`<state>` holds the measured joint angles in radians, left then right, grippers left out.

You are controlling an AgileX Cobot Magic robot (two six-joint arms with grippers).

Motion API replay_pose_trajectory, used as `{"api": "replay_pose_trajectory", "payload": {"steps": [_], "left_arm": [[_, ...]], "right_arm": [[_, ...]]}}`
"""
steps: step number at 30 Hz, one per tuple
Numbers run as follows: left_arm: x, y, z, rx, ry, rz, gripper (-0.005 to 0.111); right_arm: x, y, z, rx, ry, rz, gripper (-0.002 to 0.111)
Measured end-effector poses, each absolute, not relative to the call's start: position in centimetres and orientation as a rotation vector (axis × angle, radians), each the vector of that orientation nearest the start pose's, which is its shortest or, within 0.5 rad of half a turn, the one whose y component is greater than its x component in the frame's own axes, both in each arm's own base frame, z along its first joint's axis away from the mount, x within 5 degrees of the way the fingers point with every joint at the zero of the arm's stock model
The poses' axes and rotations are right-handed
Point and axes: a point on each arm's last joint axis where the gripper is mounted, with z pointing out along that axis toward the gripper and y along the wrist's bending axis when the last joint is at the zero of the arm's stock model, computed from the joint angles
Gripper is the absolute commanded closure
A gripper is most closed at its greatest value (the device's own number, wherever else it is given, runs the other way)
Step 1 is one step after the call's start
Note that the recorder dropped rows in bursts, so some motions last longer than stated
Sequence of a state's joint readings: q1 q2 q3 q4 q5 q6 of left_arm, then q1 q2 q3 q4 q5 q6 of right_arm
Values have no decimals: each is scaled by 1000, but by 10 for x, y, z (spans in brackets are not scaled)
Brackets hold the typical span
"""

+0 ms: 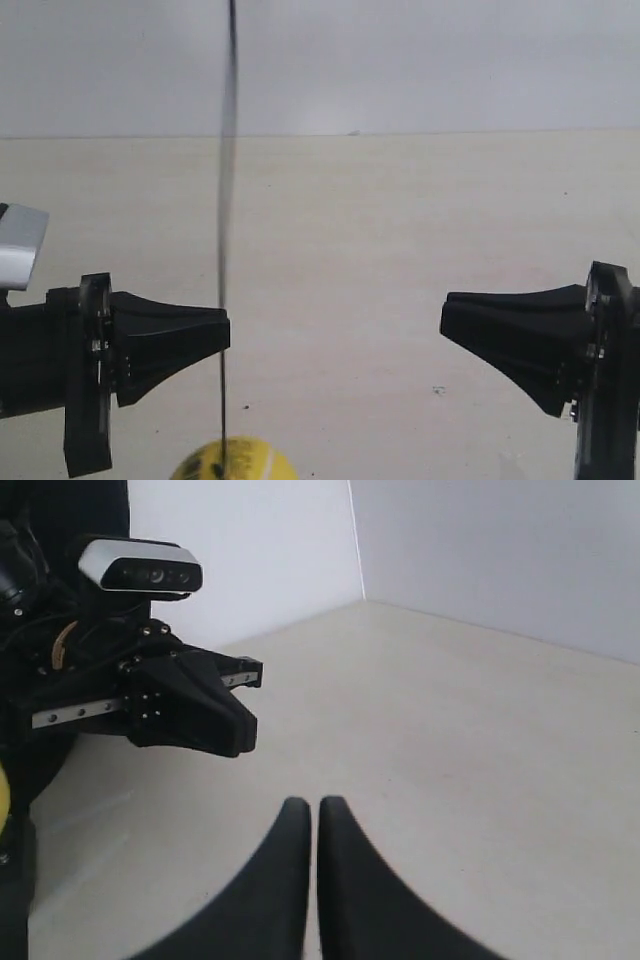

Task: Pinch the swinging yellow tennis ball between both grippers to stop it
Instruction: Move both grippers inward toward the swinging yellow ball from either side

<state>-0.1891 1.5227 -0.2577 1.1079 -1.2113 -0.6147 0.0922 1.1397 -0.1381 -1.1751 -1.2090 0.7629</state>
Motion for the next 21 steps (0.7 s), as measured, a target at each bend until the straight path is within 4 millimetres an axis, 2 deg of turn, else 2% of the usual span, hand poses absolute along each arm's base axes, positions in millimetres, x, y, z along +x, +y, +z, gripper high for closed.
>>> {"api": "replay_pose_trajectory", "payload": {"steps": [8,15,21], "left_arm": [[164,-116,167,938,1633,-1071,102],[162,-116,166,980,1628,-1081,102],[160,-117,167,997,1620,-1080,102]], "right_arm": [[119,93,200,-911,1534,996,108],[108,105,200,-1051,1464,1036,108],[106,110,202,-1054,1422,1042,108]]}}
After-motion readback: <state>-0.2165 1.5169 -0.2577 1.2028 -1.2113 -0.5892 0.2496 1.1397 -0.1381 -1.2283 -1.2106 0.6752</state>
